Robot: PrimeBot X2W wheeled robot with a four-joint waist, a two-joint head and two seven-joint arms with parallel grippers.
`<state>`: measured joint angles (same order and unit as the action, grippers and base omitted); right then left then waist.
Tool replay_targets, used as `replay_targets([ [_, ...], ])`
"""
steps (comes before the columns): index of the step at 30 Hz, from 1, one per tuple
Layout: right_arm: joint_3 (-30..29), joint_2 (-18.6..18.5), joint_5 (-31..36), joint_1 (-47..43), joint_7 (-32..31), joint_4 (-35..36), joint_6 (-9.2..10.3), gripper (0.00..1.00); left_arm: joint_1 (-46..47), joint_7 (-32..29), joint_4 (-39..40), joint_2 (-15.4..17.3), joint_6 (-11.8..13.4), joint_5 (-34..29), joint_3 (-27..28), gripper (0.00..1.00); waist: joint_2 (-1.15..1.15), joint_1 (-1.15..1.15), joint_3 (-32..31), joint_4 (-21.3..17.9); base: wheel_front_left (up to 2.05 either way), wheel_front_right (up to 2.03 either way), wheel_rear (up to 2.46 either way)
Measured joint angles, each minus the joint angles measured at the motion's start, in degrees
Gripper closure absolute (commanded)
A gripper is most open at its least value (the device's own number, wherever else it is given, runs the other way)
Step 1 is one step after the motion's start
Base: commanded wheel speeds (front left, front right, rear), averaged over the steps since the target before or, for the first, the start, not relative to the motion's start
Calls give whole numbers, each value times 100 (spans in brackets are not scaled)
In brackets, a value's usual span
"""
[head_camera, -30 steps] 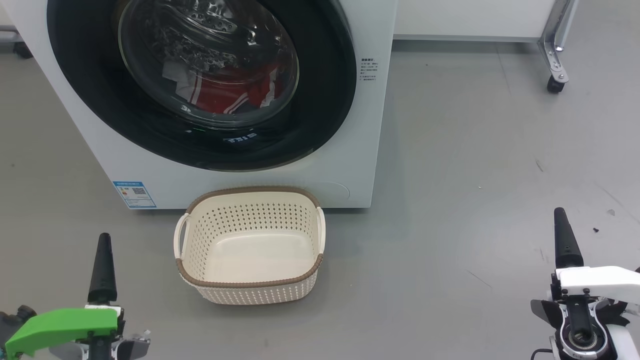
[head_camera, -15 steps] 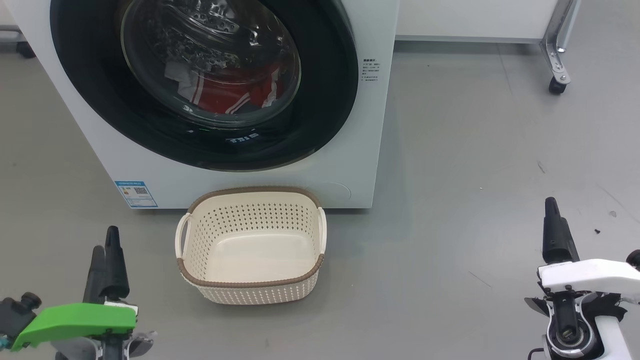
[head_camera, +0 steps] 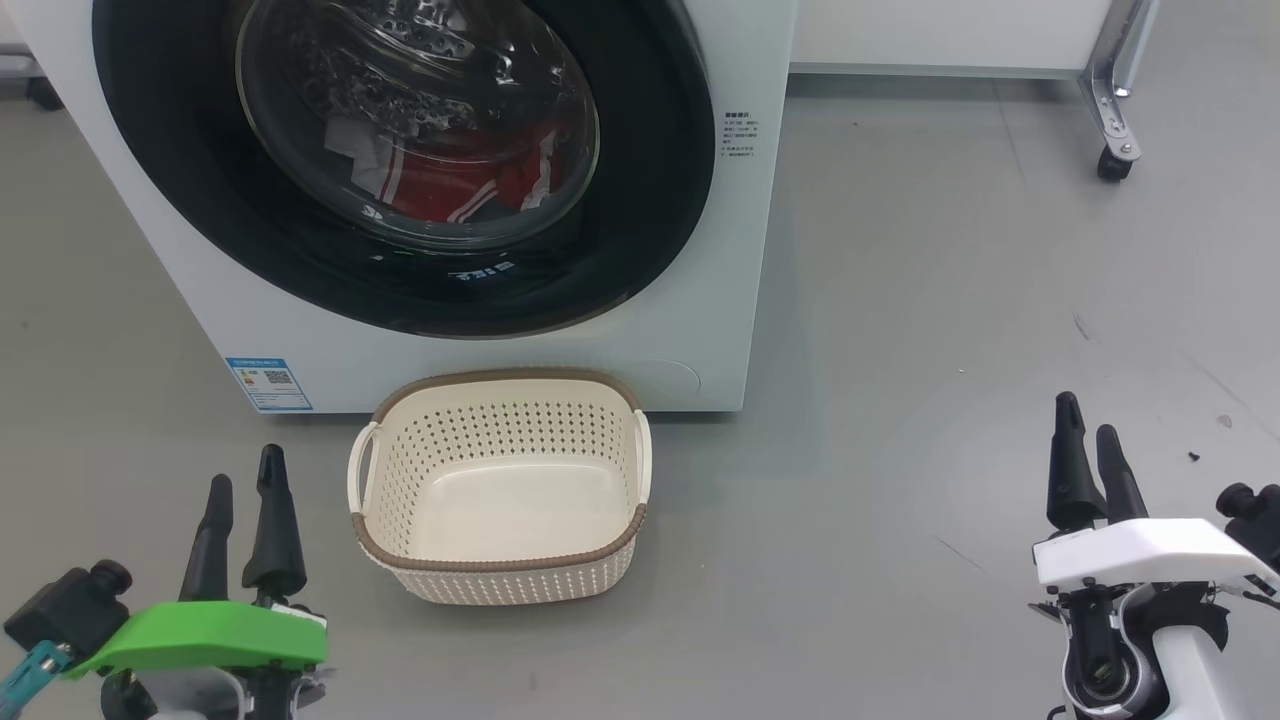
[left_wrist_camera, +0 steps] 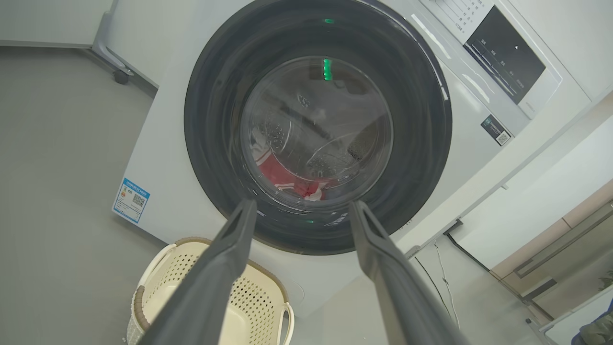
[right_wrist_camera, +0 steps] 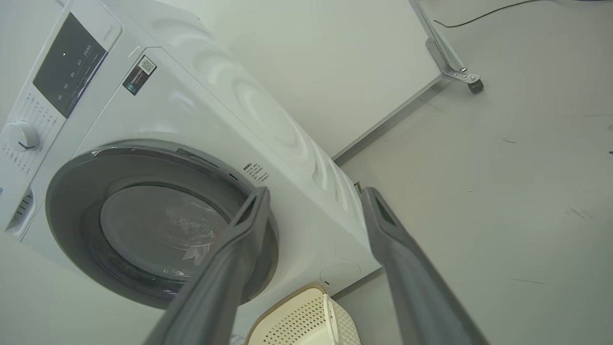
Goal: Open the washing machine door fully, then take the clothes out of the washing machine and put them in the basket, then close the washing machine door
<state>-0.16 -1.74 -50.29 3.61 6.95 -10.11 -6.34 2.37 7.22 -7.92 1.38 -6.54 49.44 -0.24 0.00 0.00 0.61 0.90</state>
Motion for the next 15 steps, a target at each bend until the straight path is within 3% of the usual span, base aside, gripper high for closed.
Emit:
replay_targets([
  [15,243,-18,1157,0,247,-52,131,0,0,237,92,13,225,-1706,-313,0,0,0,59,-12,0,0,0],
])
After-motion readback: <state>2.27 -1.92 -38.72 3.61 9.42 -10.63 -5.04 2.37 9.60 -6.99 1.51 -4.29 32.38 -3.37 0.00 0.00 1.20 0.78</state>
